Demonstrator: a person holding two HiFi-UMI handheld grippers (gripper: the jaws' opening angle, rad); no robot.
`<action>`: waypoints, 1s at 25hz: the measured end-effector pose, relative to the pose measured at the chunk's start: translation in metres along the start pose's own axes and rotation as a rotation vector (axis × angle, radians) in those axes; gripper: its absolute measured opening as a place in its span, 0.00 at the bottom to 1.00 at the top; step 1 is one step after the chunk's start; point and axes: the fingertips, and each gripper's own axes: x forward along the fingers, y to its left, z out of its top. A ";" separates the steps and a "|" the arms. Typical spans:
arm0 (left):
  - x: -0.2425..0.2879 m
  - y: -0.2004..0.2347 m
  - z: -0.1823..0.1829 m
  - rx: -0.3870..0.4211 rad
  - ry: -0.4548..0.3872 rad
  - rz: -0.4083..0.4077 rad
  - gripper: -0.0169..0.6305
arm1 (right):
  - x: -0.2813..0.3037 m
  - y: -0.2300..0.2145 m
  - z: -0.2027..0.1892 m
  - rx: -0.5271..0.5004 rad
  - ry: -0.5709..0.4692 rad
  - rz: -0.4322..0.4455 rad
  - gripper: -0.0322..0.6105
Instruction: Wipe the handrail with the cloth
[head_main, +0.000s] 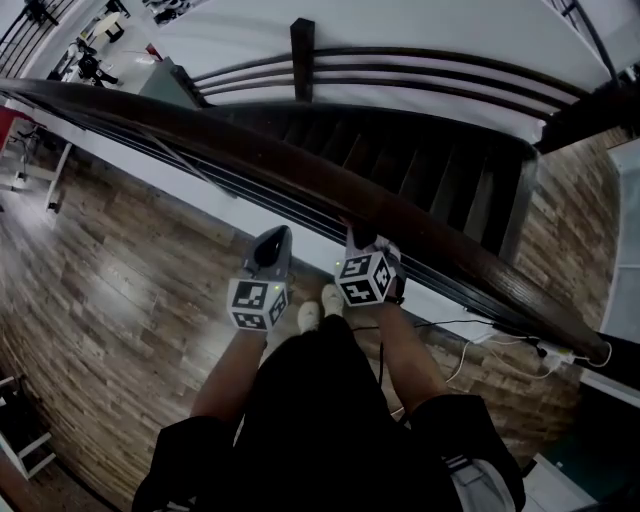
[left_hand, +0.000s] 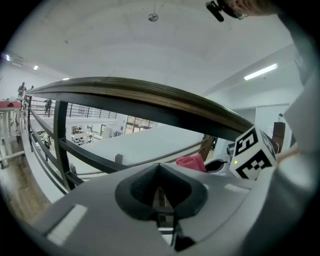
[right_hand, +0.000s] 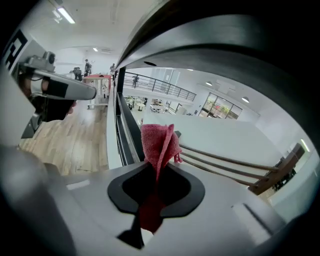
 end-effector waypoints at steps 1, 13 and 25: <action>0.000 0.002 0.000 -0.008 -0.002 0.015 0.03 | 0.001 0.004 0.002 -0.025 0.000 0.012 0.11; 0.007 0.041 -0.001 -0.058 -0.043 0.087 0.03 | 0.011 0.026 0.029 -0.184 -0.018 0.048 0.11; 0.014 0.107 -0.009 -0.094 0.022 0.029 0.03 | 0.032 0.059 0.066 -0.133 0.045 -0.013 0.11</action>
